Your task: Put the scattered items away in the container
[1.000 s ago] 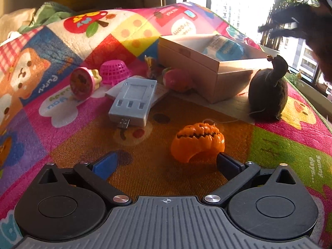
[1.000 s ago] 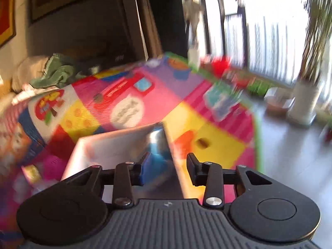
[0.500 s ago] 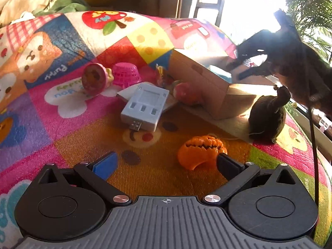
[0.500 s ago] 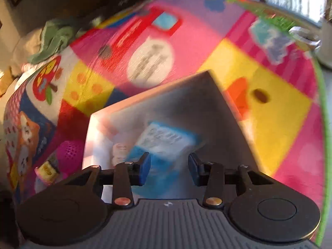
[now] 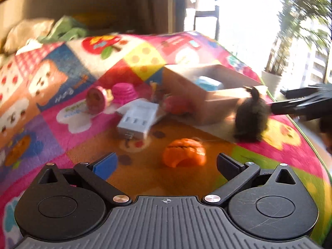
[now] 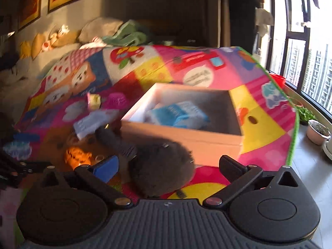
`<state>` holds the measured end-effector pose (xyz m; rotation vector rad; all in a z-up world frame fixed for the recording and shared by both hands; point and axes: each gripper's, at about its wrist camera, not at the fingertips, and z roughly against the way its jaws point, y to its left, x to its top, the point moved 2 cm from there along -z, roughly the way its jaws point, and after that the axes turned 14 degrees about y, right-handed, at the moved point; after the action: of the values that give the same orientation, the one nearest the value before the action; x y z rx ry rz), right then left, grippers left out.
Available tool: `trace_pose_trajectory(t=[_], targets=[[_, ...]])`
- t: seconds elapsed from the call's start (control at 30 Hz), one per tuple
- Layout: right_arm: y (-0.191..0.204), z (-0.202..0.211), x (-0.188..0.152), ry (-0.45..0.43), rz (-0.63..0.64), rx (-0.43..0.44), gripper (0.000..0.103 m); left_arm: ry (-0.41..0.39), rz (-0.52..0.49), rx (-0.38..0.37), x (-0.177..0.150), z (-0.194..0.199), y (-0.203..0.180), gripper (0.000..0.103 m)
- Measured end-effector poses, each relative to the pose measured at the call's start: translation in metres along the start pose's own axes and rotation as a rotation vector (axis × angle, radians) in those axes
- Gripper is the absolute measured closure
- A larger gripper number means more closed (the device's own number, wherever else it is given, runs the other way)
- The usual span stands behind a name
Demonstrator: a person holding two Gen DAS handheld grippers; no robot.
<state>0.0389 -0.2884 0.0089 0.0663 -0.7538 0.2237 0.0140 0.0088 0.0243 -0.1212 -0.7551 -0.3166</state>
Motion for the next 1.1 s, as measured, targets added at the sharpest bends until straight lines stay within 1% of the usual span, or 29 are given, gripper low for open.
trace_pose_trajectory(t=[0.1, 0.17, 0.2, 0.23, 0.27, 0.33, 0.4, 0.43, 0.53, 0.6, 0.7, 0.8, 0.83, 0.87, 0.9, 0.93, 0.97, 1.03, 1.1], targets=[[0.007, -0.032, 0.003, 0.039, -0.002, -0.012, 0.0, 0.009, -0.021, -0.005, -0.003, 0.004, -0.008, 0.0], [0.006, -0.053, 0.008, 0.071, -0.03, 0.014, 0.0, 0.019, -0.023, -0.011, -0.005, 0.0, -0.012, 0.0], [0.005, -0.061, 0.009, 0.077, -0.049, 0.019, 0.002, 0.029, -0.022, -0.008, -0.006, -0.004, -0.014, 0.0], [0.003, -0.065, 0.01, 0.079, -0.066, 0.011, 0.014, 0.041, -0.02, -0.002, -0.005, -0.008, -0.015, 0.0], [0.001, -0.067, 0.011, 0.085, -0.084, -0.002, 0.019, 0.053, -0.017, 0.001, -0.004, -0.013, -0.016, 0.0], [-0.005, -0.059, 0.008, 0.076, -0.142, 0.015, 0.02, 0.069, -0.014, -0.008, -0.001, -0.022, -0.018, 0.0], [-0.008, -0.04, -0.004, 0.049, -0.168, 0.028, 0.02, 0.077, -0.017, -0.022, 0.003, -0.029, -0.02, 0.0], [-0.008, -0.03, -0.011, 0.036, -0.17, 0.021, 0.02, 0.082, -0.021, -0.03, 0.005, -0.033, -0.022, 0.0], [-0.006, -0.005, -0.031, 0.006, -0.162, -0.043, 0.02, 0.089, -0.057, -0.043, 0.011, -0.041, -0.028, 0.0], [-0.009, 0.006, -0.042, 0.002, -0.182, -0.048, 0.02, 0.067, -0.077, -0.033, 0.014, -0.043, -0.031, 0.0], [-0.011, 0.013, -0.054, 0.008, -0.21, -0.058, 0.02, 0.032, -0.082, -0.018, 0.015, -0.042, -0.03, 0.0], [-0.009, 0.014, -0.063, 0.01, -0.213, -0.084, 0.019, 0.037, -0.07, -0.019, 0.018, -0.045, -0.028, 0.001], [-0.009, 0.013, -0.064, 0.013, -0.218, -0.08, 0.019, 0.041, -0.075, -0.013, 0.02, -0.046, -0.029, 0.003], [-0.008, 0.012, -0.065, 0.017, -0.224, -0.078, 0.019, 0.048, -0.083, -0.003, 0.021, -0.048, -0.029, 0.015], [-0.008, 0.01, -0.066, 0.021, -0.227, -0.077, 0.019, 0.062, -0.087, 0.009, 0.022, -0.052, -0.029, 0.031], [-0.007, 0.009, -0.066, 0.025, -0.226, -0.08, 0.019, 0.074, -0.084, 0.016, 0.023, -0.055, -0.028, 0.031], [-0.006, 0.008, -0.066, 0.027, -0.223, -0.084, 0.019, 0.08, -0.077, 0.014, 0.024, -0.057, -0.027, 0.028], [-0.004, 0.009, -0.067, 0.026, -0.216, -0.086, 0.019, 0.086, -0.071, 0.004, 0.024, -0.06, -0.025, 0.028], [-0.002, 0.01, -0.068, 0.028, -0.212, -0.088, 0.019, 0.081, -0.074, 0.006, 0.023, -0.061, -0.026, 0.033]])
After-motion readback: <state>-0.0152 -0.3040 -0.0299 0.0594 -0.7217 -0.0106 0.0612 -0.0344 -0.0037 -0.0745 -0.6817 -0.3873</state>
